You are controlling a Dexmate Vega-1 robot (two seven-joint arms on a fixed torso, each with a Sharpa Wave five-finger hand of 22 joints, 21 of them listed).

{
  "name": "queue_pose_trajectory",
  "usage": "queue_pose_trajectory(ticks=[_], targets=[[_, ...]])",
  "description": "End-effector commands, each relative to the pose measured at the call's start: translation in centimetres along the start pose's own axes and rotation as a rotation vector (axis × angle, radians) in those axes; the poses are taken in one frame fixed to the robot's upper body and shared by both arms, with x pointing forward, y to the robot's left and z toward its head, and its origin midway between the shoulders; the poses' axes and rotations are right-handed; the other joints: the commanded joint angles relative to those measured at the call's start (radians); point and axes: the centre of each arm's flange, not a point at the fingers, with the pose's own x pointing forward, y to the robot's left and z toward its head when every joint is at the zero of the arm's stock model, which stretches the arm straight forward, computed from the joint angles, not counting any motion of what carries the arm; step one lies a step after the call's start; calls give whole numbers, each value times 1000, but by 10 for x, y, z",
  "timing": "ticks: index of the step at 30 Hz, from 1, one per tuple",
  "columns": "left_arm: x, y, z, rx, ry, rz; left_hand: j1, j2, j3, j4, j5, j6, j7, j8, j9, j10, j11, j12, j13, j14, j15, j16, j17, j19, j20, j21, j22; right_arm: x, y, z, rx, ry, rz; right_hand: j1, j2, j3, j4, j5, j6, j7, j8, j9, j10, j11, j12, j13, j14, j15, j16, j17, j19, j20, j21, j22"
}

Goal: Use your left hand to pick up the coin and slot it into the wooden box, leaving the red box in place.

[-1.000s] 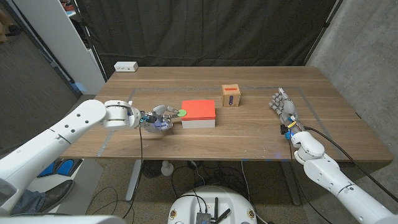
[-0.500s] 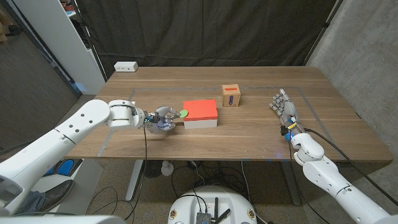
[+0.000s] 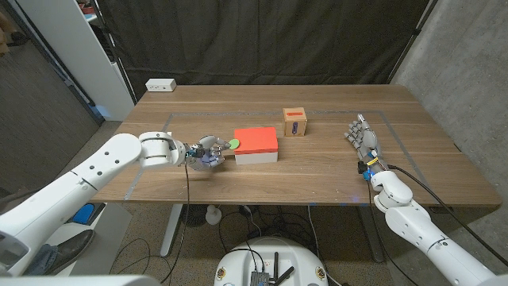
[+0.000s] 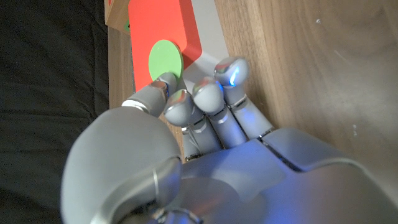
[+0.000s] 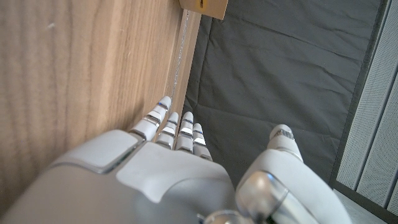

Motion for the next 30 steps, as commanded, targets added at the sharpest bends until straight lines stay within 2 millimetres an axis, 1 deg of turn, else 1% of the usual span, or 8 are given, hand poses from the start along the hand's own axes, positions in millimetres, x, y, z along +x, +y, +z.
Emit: queue_pose_trajectory(ticks=[1, 9, 15, 24, 30], targets=[[-1, 12, 0, -34, -67, -52, 20, 11, 0, 3, 7, 45, 14, 31, 25, 0, -2, 6, 4, 2, -1, 4, 5, -6, -27, 9, -3, -5, 6, 8, -26, -7, -9, 4, -1, 1, -5, -1, 0, -5, 5, 5, 8, 1, 8, 2, 1, 8, 5, 1, 1, 7, -1, 2], [-7, 17, 8, -31, -127, -76, 21, 12, -4, 4, 9, 40, 12, 32, 22, 0, -2, 14, 16, 0, -1, 2, 9, -15, -27, 13, -8, -8, 9, 11, -31, -10, -14, 4, -1, 1, -5, -1, 0, -5, 5, 5, 7, 1, 7, 2, 2, 9, 5, 1, 1, 7, -1, 2], [-7, 16, 9, -29, -156, -97, 20, 12, -7, 3, 10, 41, 10, 36, 23, -3, -2, 11, 14, -2, -1, 1, 15, -20, -28, 15, -15, -10, 9, 12, -34, -13, -15, 5, -1, 1, -5, -1, 0, -4, 5, 5, 9, 1, 8, 2, 3, 8, 6, 1, 1, 7, -1, 2], [-12, 10, 21, 54, -270, -75, 22, 11, -11, 2, 10, 38, 7, 38, 20, -3, -3, 10, 18, -5, -1, -5, 14, -24, -27, 20, -24, -12, 6, 14, -31, -18, -22, 5, 0, 1, -5, -1, 0, -5, 5, 5, 9, 0, 7, 3, 4, 9, 7, 1, 3, 8, 0, 2], [-14, 1, 29, 120, -342, -38, 21, 14, -10, 4, 12, 40, 8, 38, 13, -8, -3, 6, 17, -2, -1, -5, 18, -25, -26, 27, -21, -12, 3, 14, -25, -20, -26, 5, 0, 1, -5, -1, -1, -4, 5, 5, 10, 1, 7, 3, 3, 9, 6, 1, 3, 8, 0, 2]])
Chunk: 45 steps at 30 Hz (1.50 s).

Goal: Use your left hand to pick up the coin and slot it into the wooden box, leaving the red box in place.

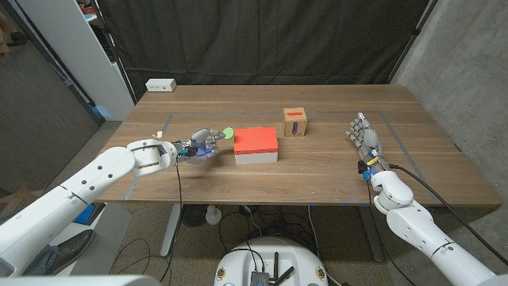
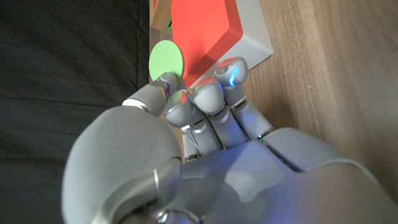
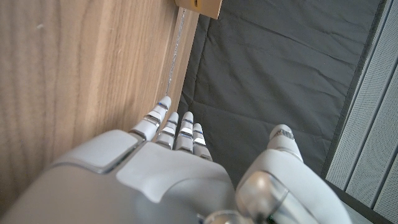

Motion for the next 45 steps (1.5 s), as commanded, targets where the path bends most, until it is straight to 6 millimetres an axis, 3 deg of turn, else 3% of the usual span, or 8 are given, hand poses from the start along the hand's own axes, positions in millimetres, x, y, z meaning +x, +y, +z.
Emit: queue_pose_trajectory(ticks=[1, 23, 45], targets=[[-1, -11, 18, 132, -154, 37, 9, 12, -1, 2, 8, 39, 6, 38, 13, -2, -3, 3, 6, -2, -1, 0, 5, -6, -31, 11, 9, -2, -4, 2, 2, -7, -5, 5, 0, 1, -6, -1, 0, -4, 5, 5, 10, 0, 7, 2, 4, 8, 7, 1, 3, 8, 0, 2], [9, -46, 41, 330, -344, 153, 11, 8, -2, 1, 11, 46, 8, 44, 9, 0, -3, 1, 5, 1, -1, -2, 8, -9, -31, 22, -3, 5, -17, 4, 44, -26, -4, 7, 1, 1, -6, -1, 0, -4, 5, 5, 11, 0, 7, 3, 6, 6, 8, 1, 5, 6, 0, 2], [23, -103, 75, 621, -481, 297, 19, 5, -1, 1, 14, 54, 11, 48, 5, -2, -2, 7, 11, 1, -1, 3, 20, -13, -31, 37, -11, -2, -34, 4, 70, -41, -30, 8, 2, 1, -6, -1, 0, -4, 5, 5, 12, -1, 6, 3, 8, 4, 8, 1, 7, 5, 1, 2]])
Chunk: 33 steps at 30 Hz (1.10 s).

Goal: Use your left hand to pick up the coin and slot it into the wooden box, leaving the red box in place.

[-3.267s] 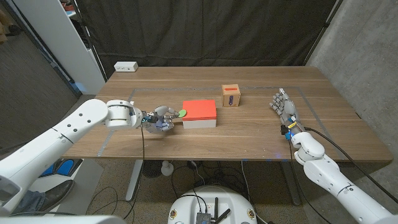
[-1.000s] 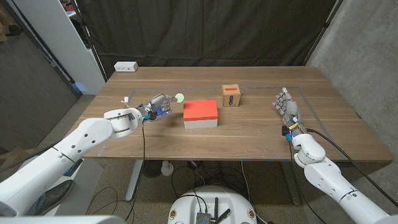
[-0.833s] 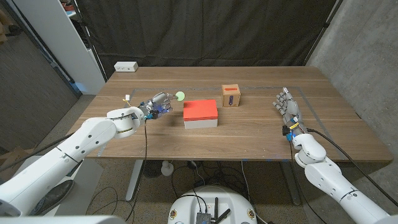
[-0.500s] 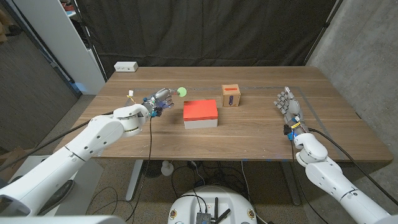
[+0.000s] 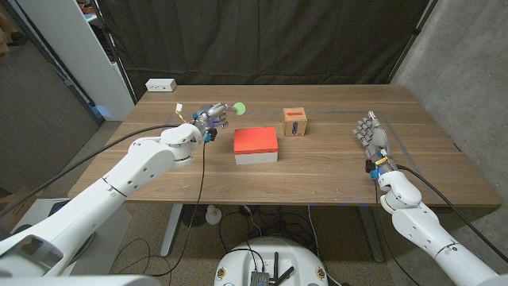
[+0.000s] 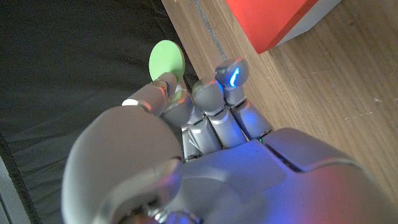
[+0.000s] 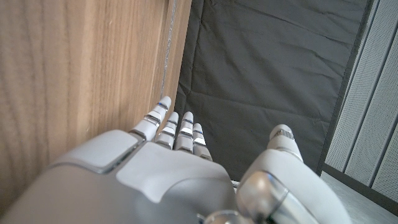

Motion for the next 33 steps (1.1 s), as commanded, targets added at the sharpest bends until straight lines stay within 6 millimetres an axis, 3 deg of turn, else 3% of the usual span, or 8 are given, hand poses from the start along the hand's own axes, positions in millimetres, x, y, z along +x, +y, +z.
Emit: queue_pose_trajectory(ticks=[1, 33], targets=[[11, -22, 26, 157, -74, 71, 19, 5, 5, 1, 5, 54, 12, 48, 5, 0, -3, 2, -1, -1, -1, 4, 2, -5, -35, 12, 8, -3, -8, 2, 13, -9, -11, 8, 2, 1, -6, -1, 0, -4, 5, 5, 12, -1, 6, 3, 7, 5, 8, 1, 7, 5, 1, 2], [49, -89, 72, 497, -231, 121, 23, -1, 7, 1, 7, 72, 13, 45, -2, 0, -3, 11, 3, 0, 0, 9, 9, -13, -35, 26, 2, -5, -18, -3, 39, -17, -28, 9, 3, 1, -6, -1, 1, -4, 6, 5, 12, 0, 5, 4, 12, 5, 10, 1, 10, 5, 1, 2]])
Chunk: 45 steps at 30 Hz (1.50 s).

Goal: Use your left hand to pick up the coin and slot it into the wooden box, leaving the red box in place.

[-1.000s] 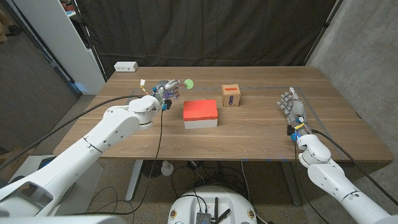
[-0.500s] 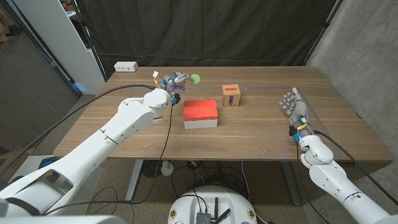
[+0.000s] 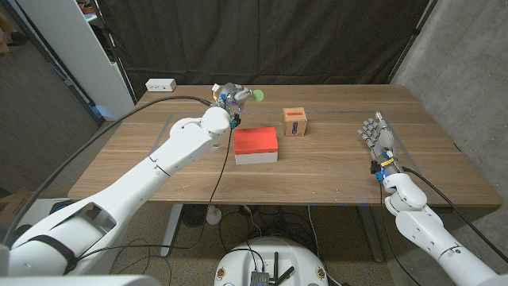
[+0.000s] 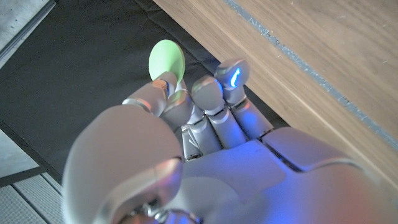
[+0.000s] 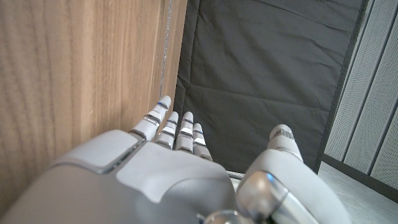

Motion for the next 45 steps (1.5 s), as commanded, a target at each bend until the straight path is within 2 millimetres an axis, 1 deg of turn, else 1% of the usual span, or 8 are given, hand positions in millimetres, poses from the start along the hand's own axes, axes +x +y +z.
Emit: queue_pose_trajectory(ticks=[1, 9, 14, 20, 26, 36, 39, 45], targets=[[13, -21, 27, 141, -76, 19, 16, 5, 7, 1, 4, 72, 13, 46, 4, 0, -3, 4, -2, 2, 0, 5, 3, -4, -40, 6, 2, -2, -3, -3, 15, -1, -10, 9, 3, 1, -6, -1, 0, -4, 5, 5, 11, 1, 6, 4, 8, 3, 10, 1, 5, 0, 1, 2], [22, -35, 41, 248, -110, -5, 15, 3, 8, 2, 5, 78, 14, 43, 0, -1, -2, 5, -6, 5, -1, 11, 9, -9, -39, 6, 4, -2, -5, -3, 21, -9, -12, 9, 4, 1, -6, -1, 2, -4, 6, 5, 13, 5, 6, 4, 10, -3, 10, 1, 9, -6, 3, 2], [24, -42, 51, 356, -155, 27, 13, 0, 8, 1, 5, 82, 14, 42, -3, 2, -2, 14, 5, 2, -1, 13, 14, -10, -40, 10, 6, -2, -6, -3, 23, -13, -13, 9, 4, 1, -6, -1, 1, -3, 6, 5, 14, 6, 6, 4, 10, -3, 10, 1, 10, -6, 3, 2], [28, -51, 61, 436, -199, 25, 13, -5, 6, -2, 4, 84, 15, 41, -3, 1, -2, 17, 7, -2, -1, 13, 19, -13, -40, 13, 0, -3, -7, -3, 24, -20, -7, 9, 4, 1, -6, -1, 5, -1, 7, 5, 15, 9, 7, 4, 12, -6, 11, 1, 13, -9, 3, 2], [31, -59, 67, 486, -219, 9, 15, -3, 8, 1, 4, 87, 17, 39, -4, -1, -1, 19, 8, -5, 0, 13, 24, -13, -39, 21, 2, -5, -7, -1, 23, -27, -2, 9, 3, 0, -6, -1, 20, 7, 12, 5, 15, 14, 6, 4, 15, -7, 12, 1, 17, -12, 4, 2], [34, -71, 74, 554, -231, 12, 15, -5, 8, 3, 4, 88, 18, 37, -1, -3, 1, 27, 17, -5, -1, 11, 28, -18, -38, 27, -1, -8, -7, -1, 12, -14, 2, 9, 3, 0, -6, -1, 23, 9, 12, 5, 16, 17, 6, 4, 15, -8, 12, 1, 18, -13, 4, 2], [36, -75, 76, 570, -216, 11, 16, -9, 3, 0, 3, 93, 19, 36, -4, -1, 1, 24, 11, -5, 0, 10, 27, -20, -39, 23, -18, -9, -7, 0, 12, -12, -3, 9, 4, 0, -6, -1, 23, 9, 12, 5, 14, 16, 6, 4, 15, -7, 12, 1, 18, -13, 4, 2], [39, -83, 82, 610, -189, 4, 17, -6, 6, 3, 4, 92, 19, 33, -4, -5, 0, 27, 16, -6, -1, 9, 29, -18, -38, 32, -12, -10, -7, 1, 3, -13, -1, 9, 3, -1, -6, -1, 23, 9, 11, 5, 16, 16, 7, 4, 15, -7, 11, 1, 18, -12, 4, 2]])
